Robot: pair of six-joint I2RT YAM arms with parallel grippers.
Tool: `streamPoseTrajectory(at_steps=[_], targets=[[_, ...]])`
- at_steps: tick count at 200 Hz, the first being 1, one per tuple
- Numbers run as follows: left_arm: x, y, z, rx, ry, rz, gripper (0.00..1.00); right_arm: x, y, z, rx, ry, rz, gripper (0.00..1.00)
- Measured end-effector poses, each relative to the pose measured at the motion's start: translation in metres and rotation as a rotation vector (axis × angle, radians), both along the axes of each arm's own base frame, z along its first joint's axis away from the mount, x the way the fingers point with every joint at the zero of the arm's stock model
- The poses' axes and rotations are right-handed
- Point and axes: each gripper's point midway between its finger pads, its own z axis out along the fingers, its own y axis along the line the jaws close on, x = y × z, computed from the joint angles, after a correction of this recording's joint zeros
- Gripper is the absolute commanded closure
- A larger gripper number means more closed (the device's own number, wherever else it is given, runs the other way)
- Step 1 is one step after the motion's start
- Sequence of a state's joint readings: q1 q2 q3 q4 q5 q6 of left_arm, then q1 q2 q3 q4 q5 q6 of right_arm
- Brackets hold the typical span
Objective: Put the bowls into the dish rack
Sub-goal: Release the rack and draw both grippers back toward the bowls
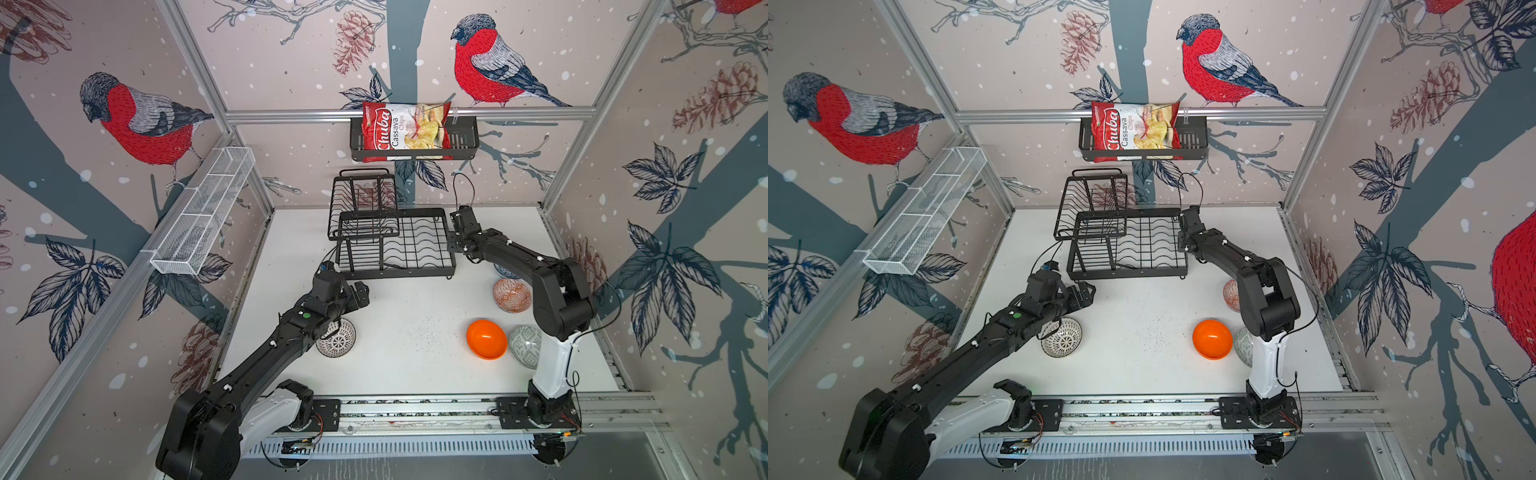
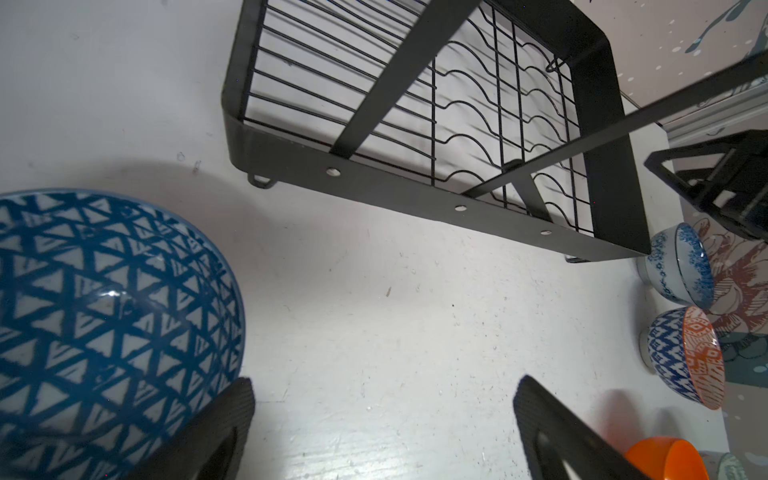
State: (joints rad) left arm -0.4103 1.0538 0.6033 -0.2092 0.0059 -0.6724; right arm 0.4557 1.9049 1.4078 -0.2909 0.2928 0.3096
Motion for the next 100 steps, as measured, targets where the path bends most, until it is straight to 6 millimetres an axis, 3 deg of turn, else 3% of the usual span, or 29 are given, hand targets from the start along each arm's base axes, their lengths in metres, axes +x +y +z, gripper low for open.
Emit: streamPoseTrajectory(at_steps=[42,100], targets=[[-0.010,0.000,-0.016,0.026,0.079,-0.031,0.03,-0.040,-0.010,0.014,0.084,-0.017,0.001,0.00],[-0.032,-0.006,-0.020,0.017,0.150,-0.080,0.03,-0.081,-0.029,0.023,0.142,-0.055,-0.019,0.00]])
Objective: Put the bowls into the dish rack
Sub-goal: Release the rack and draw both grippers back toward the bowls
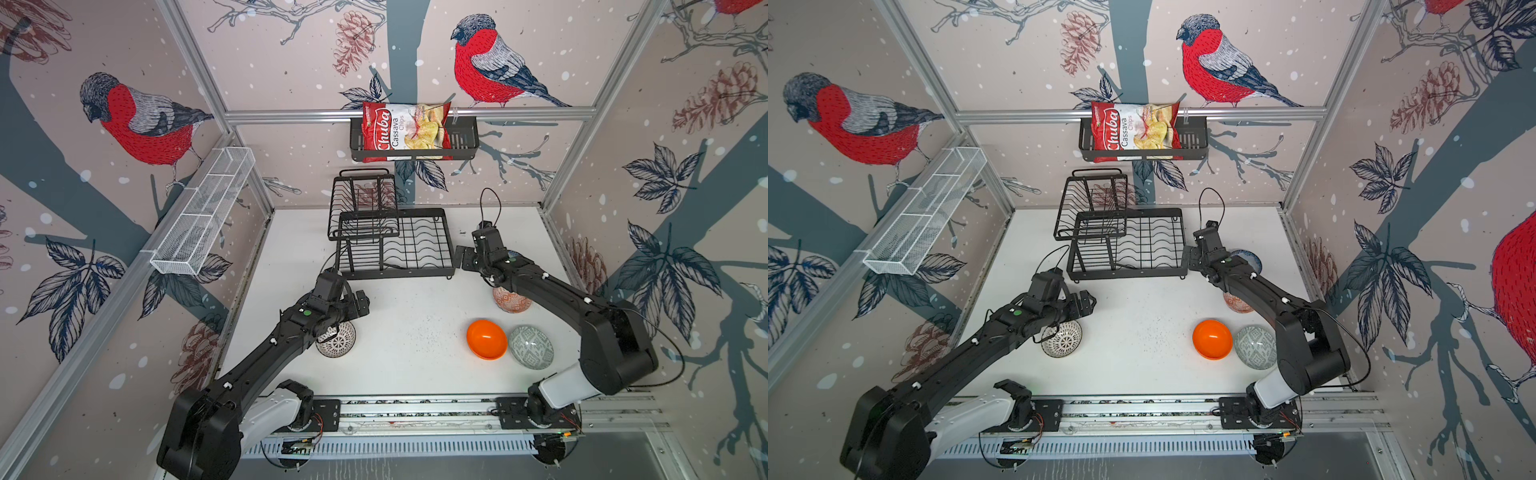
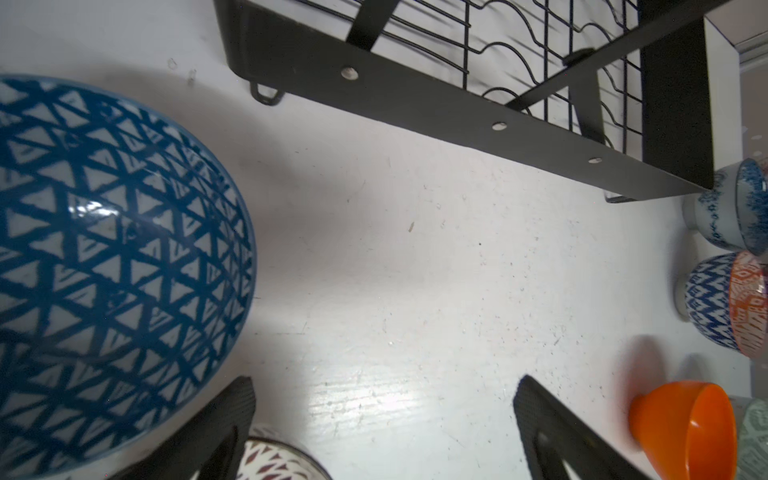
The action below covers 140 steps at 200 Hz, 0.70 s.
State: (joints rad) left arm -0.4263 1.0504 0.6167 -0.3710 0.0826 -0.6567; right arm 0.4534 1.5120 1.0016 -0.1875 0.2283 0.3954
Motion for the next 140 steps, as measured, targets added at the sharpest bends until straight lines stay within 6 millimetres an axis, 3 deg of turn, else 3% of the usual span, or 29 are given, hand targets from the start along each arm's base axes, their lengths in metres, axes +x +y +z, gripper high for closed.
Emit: streamPoseTrajectory(at_steps=[77,101,140], targets=[[-0.027,-0.010,-0.034,0.017,0.105,-0.034,0.05,-0.016,-0.012,-0.008,0.013,0.012,-0.024,0.00],[-0.025,-0.011,-0.027,0.011,0.086,-0.034,0.05,-0.018,-0.012,-0.007,0.019,0.007,-0.026,0.00],[-0.005,-0.015,0.003,0.006,0.005,-0.027,0.04,-0.019,-0.011,-0.010,0.026,0.010,-0.025,0.00]])
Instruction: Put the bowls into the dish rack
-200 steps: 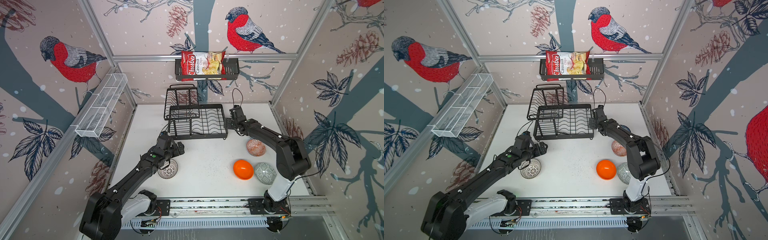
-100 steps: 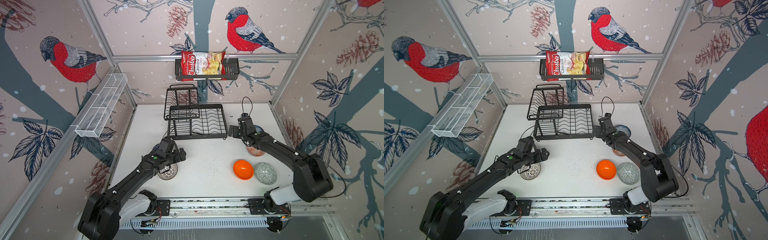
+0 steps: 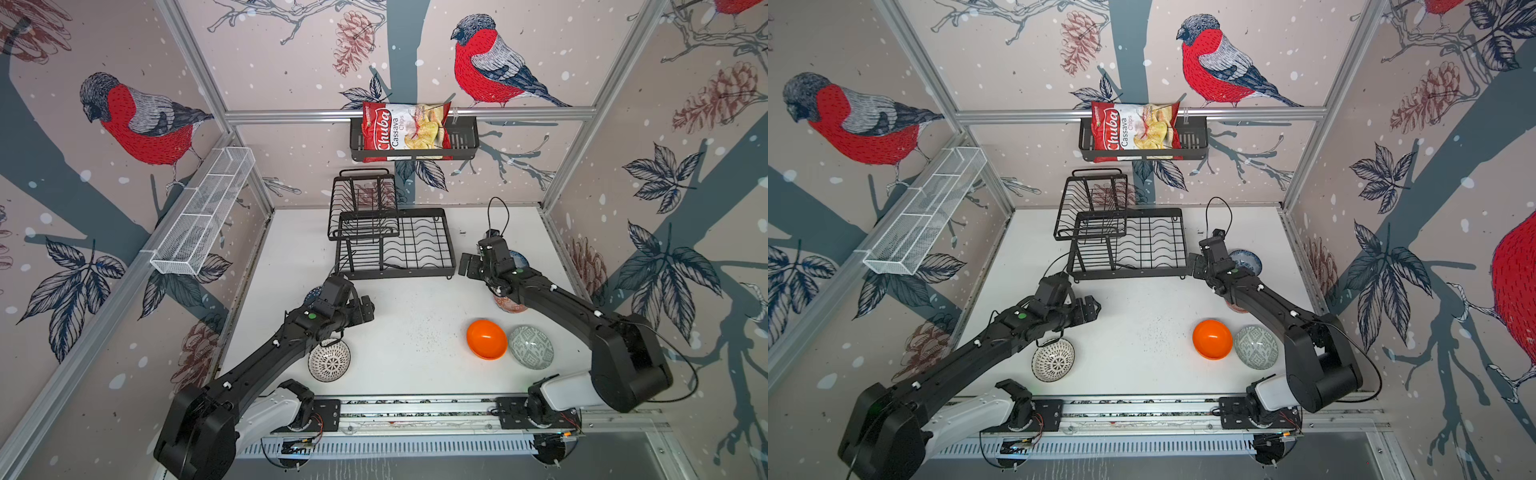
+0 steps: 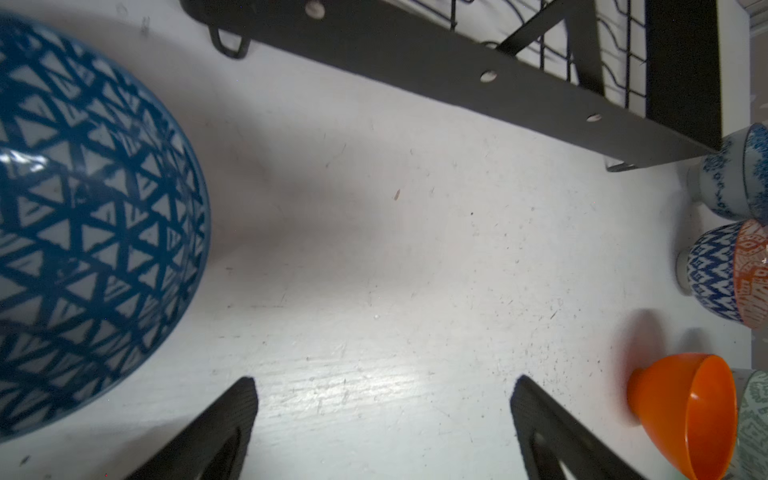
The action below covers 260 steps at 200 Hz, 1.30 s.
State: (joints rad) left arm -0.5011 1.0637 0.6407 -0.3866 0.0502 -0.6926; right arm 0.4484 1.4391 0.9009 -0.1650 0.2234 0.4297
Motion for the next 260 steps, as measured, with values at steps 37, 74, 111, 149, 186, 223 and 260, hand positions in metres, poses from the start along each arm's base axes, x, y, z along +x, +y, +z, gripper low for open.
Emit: streamPoseTrajectory(at_steps=[37,74,111,149,186,223,260], targets=[[0.014,0.004,0.019,0.035,-0.059,0.022,0.04,-0.002,0.003,-0.003,0.013,0.006,0.002,0.00],[0.022,0.025,0.023,0.078,-0.089,0.086,0.04,-0.005,0.002,-0.009,0.008,0.018,0.003,0.00],[0.031,0.037,0.015,0.121,-0.099,0.136,0.04,-0.007,0.003,-0.012,0.015,0.021,0.010,0.00],[0.042,0.046,-0.007,0.208,-0.062,0.179,0.05,-0.011,0.002,-0.011,0.023,0.016,0.010,0.00],[0.053,0.050,-0.023,0.280,-0.012,0.199,0.11,-0.014,-0.003,-0.010,0.025,0.010,0.002,0.00],[0.056,0.050,-0.041,0.323,0.039,0.189,0.24,-0.014,-0.007,-0.010,0.028,0.006,-0.007,0.00],[0.055,0.049,-0.050,0.336,0.066,0.174,0.39,-0.014,-0.009,-0.007,0.034,-0.002,-0.010,0.00]])
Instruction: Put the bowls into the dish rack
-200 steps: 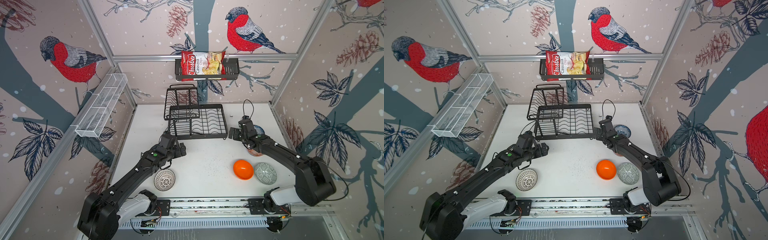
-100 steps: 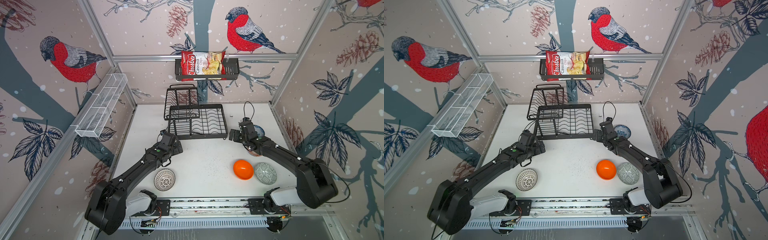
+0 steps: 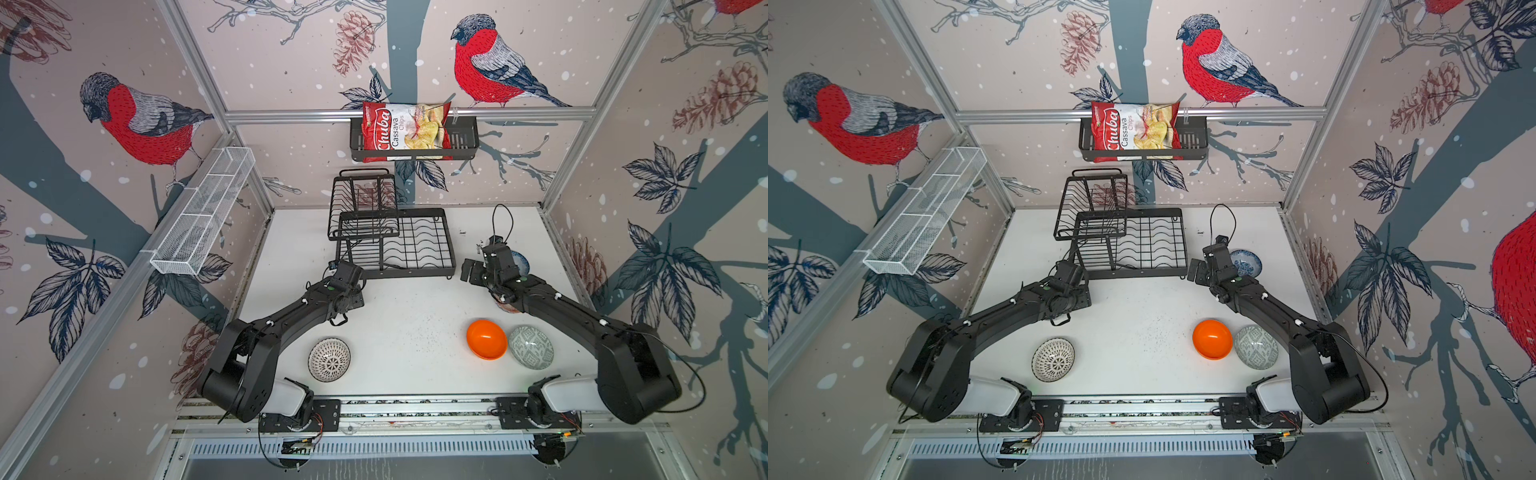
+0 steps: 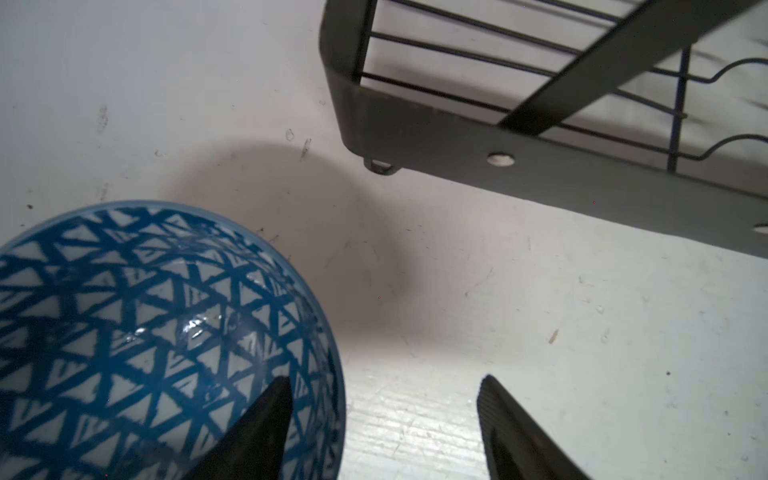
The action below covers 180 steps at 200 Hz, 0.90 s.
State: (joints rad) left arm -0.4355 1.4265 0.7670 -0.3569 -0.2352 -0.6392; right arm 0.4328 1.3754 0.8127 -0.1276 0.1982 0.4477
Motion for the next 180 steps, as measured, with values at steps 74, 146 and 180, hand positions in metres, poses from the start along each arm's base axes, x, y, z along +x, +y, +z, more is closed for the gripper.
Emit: streamPoseTrajectory(at_steps=[74,146,180], targets=[[-0.005,-0.009,-0.013,-0.021,0.049,-0.046,0.88,-0.003,-0.007,0.003,0.011,-0.018,-0.016,0.00],[0.003,-0.040,0.001,-0.011,-0.015,-0.154,1.00,-0.002,-0.013,0.005,0.019,-0.024,-0.033,0.00],[-0.001,-0.070,0.004,-0.054,-0.026,-0.217,1.00,-0.004,-0.016,0.009,0.040,-0.032,-0.045,0.00]])
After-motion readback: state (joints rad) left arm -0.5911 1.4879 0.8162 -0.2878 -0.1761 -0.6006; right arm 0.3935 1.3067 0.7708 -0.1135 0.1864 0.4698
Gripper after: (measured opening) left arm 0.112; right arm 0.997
